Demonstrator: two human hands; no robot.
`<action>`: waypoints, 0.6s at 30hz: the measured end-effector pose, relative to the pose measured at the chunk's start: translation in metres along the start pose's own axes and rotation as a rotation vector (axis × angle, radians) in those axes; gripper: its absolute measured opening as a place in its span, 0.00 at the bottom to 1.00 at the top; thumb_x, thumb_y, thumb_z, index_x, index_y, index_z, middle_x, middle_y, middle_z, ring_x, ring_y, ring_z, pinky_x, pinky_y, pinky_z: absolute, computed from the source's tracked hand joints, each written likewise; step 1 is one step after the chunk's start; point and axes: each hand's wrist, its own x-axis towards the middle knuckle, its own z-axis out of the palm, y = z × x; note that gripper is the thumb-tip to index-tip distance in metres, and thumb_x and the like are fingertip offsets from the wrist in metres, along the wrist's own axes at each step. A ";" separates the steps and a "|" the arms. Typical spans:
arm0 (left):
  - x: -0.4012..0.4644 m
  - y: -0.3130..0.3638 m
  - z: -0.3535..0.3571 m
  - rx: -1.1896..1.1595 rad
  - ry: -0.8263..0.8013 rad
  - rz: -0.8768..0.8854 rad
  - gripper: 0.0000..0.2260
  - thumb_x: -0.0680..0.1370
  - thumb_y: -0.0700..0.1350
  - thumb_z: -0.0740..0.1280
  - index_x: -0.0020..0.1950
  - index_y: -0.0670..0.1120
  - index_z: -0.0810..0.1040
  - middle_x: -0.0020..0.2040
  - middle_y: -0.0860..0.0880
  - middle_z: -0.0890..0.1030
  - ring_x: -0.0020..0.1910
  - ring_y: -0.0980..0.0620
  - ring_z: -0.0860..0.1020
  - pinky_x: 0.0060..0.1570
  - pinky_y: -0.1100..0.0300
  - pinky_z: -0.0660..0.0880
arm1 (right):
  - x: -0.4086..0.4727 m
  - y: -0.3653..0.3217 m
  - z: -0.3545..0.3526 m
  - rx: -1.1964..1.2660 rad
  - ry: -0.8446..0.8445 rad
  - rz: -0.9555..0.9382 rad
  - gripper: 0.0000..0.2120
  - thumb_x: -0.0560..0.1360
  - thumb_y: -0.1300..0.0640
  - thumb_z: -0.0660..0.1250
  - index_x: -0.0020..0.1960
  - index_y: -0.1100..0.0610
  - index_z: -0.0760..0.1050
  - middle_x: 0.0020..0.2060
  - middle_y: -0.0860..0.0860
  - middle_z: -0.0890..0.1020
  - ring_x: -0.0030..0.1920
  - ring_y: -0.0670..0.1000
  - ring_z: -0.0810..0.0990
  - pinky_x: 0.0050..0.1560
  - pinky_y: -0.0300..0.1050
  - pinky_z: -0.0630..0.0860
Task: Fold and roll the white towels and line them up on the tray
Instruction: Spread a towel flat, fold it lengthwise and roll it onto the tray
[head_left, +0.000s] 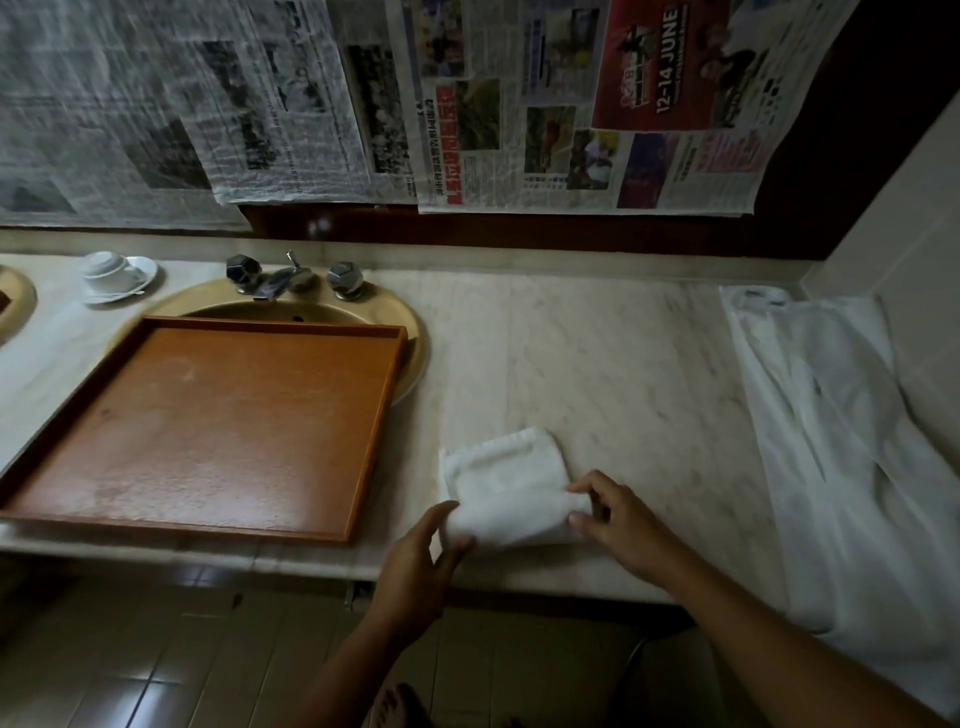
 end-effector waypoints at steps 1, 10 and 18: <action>0.003 0.000 0.000 -0.028 0.000 -0.005 0.25 0.75 0.68 0.65 0.68 0.58 0.73 0.57 0.58 0.80 0.53 0.59 0.80 0.48 0.54 0.82 | 0.006 -0.005 -0.003 0.068 -0.032 0.016 0.09 0.77 0.51 0.70 0.53 0.43 0.74 0.44 0.46 0.77 0.44 0.46 0.76 0.44 0.43 0.75; 0.047 0.029 -0.027 -0.186 -0.149 -0.299 0.16 0.78 0.51 0.71 0.62 0.46 0.75 0.52 0.43 0.79 0.41 0.51 0.82 0.34 0.57 0.78 | 0.053 -0.028 -0.018 -0.062 -0.101 0.225 0.11 0.76 0.49 0.70 0.57 0.48 0.75 0.55 0.50 0.78 0.55 0.52 0.77 0.51 0.45 0.73; 0.024 0.009 -0.005 0.240 0.190 0.151 0.13 0.78 0.61 0.63 0.62 0.64 0.76 0.62 0.62 0.78 0.60 0.55 0.74 0.58 0.44 0.75 | 0.018 -0.005 0.015 -0.225 0.307 -0.248 0.12 0.78 0.51 0.64 0.60 0.49 0.80 0.58 0.43 0.81 0.52 0.49 0.74 0.56 0.54 0.76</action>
